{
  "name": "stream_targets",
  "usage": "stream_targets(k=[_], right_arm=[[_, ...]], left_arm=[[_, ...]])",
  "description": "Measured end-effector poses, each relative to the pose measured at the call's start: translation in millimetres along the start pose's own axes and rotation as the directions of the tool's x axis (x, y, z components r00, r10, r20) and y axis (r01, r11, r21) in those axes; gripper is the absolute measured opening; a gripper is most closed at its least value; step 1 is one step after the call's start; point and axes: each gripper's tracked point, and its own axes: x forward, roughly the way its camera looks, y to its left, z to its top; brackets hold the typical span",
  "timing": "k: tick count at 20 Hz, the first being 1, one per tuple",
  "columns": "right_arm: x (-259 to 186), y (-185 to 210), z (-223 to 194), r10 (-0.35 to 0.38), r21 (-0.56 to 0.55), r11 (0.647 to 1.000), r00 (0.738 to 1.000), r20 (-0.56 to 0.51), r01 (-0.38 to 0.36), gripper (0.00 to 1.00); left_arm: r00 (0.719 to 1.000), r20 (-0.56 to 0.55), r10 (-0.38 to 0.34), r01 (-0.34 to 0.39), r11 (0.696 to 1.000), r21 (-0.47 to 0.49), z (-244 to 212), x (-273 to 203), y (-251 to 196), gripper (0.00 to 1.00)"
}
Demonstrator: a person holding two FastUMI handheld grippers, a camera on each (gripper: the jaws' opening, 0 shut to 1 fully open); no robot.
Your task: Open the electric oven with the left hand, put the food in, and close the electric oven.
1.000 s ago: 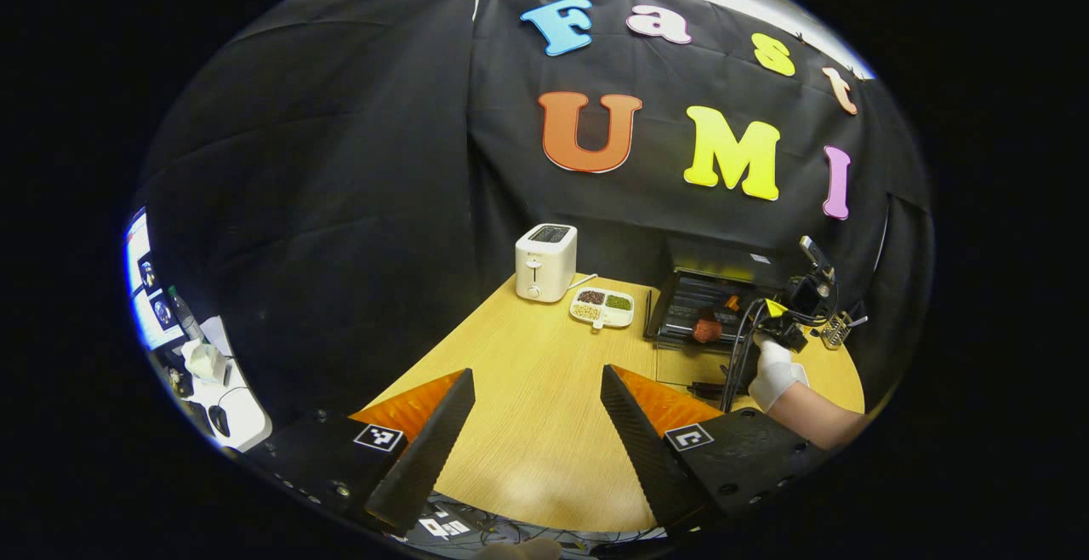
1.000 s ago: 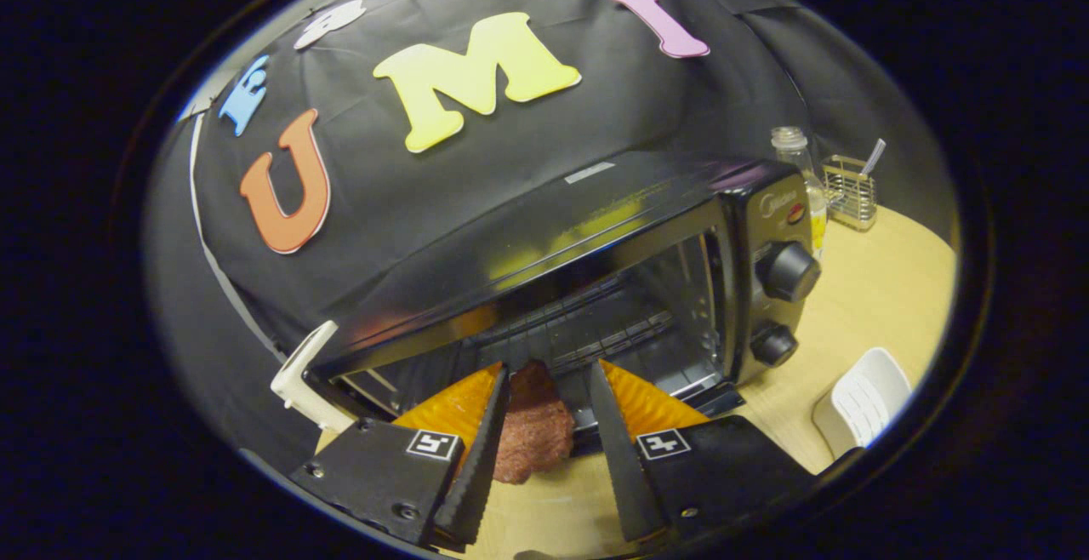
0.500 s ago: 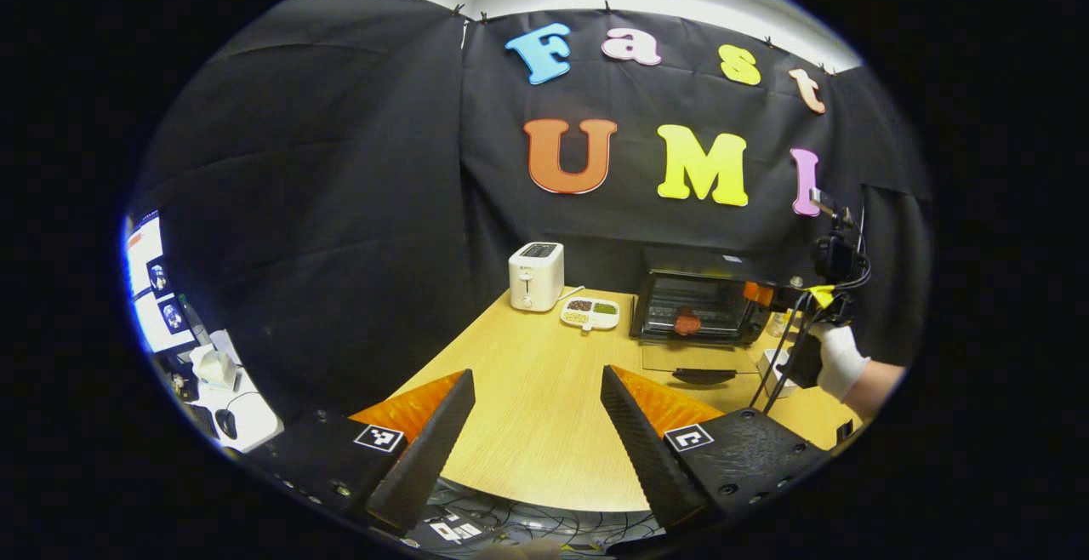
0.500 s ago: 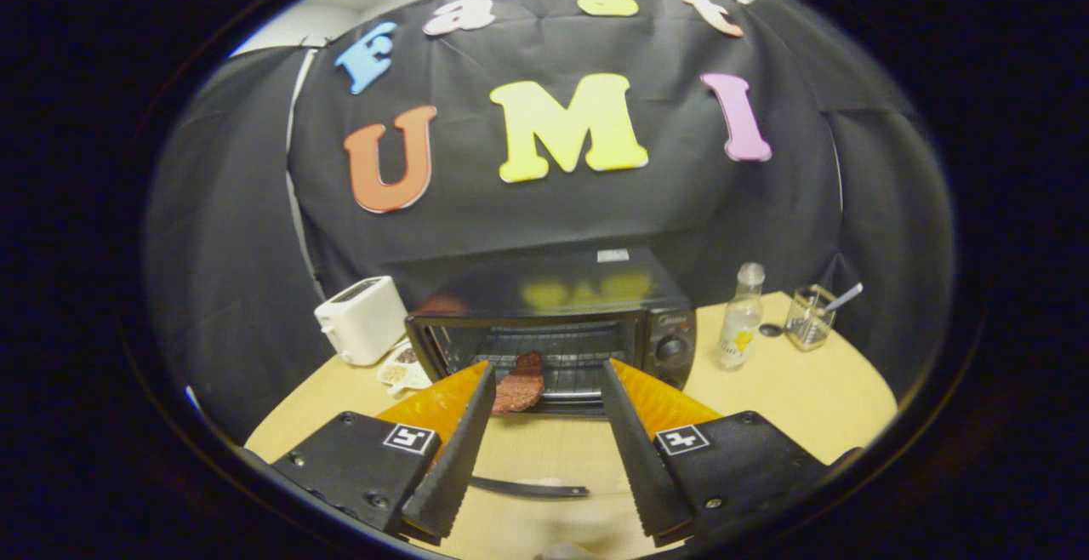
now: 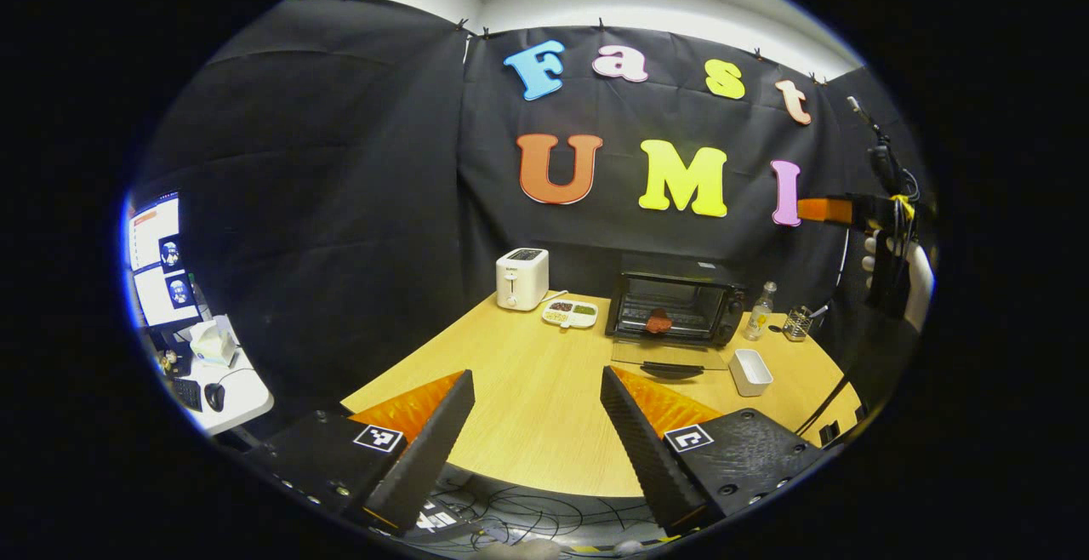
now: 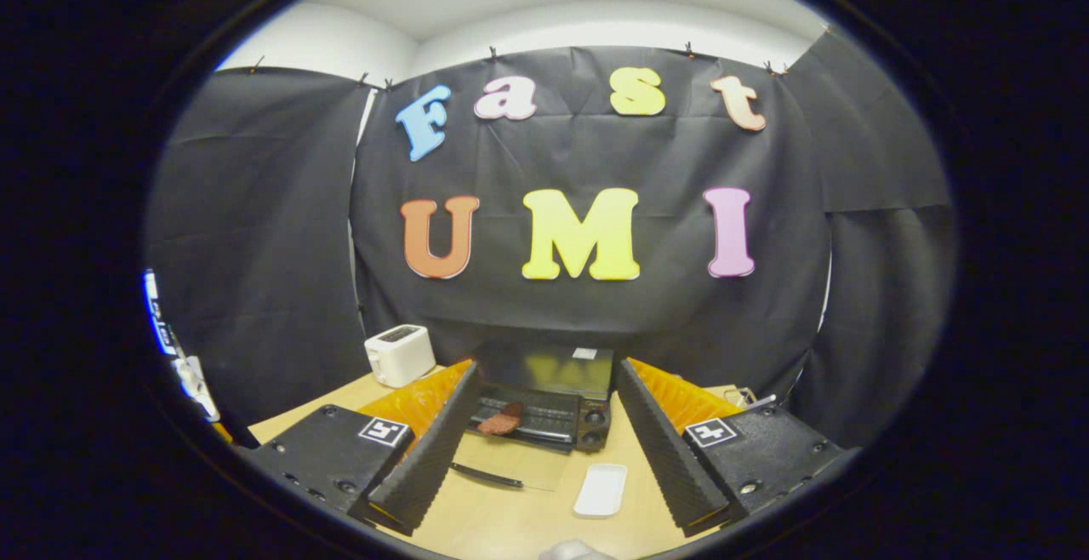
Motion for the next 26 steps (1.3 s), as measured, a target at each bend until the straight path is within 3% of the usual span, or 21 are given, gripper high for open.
stream_targets(k=[4,8,13,19,26], right_arm=[[-30.1,-39.6,0.2,0.062,0.004,0.998,0.998,0.011,-0.062,1.00],[-55.8,-71.7,-40.7,0.149,-0.019,0.988,0.986,-0.075,-0.150,1.00],[-74.9,-107.9,-66.5,0.154,-0.030,0.987,0.983,-0.103,-0.158,1.00],[-68.2,-140.4,-84.5,0.067,-0.045,0.996,0.983,-0.169,-0.075,1.00],[-53.1,-164.5,-71.1,-0.151,-0.057,0.988,0.966,-0.210,0.142,1.00]], left_arm=[[1.000,0.009,0.015,-0.016,0.999,0.028,-2.9,5.1,-52.7,0.96],[0.999,0.002,0.036,-0.036,0.999,0.031,-12.2,25.3,-108.9,0.96],[0.997,-0.083,-0.006,0.011,0.998,0.061,-47.0,65.8,-159.1,0.96],[0.984,-0.144,-0.101,0.124,0.980,0.155,-87.0,139.0,-191.7,0.97],[0.928,-0.289,-0.235,0.291,0.942,0.167,-155.9,231.2,-229.2,0.97]])
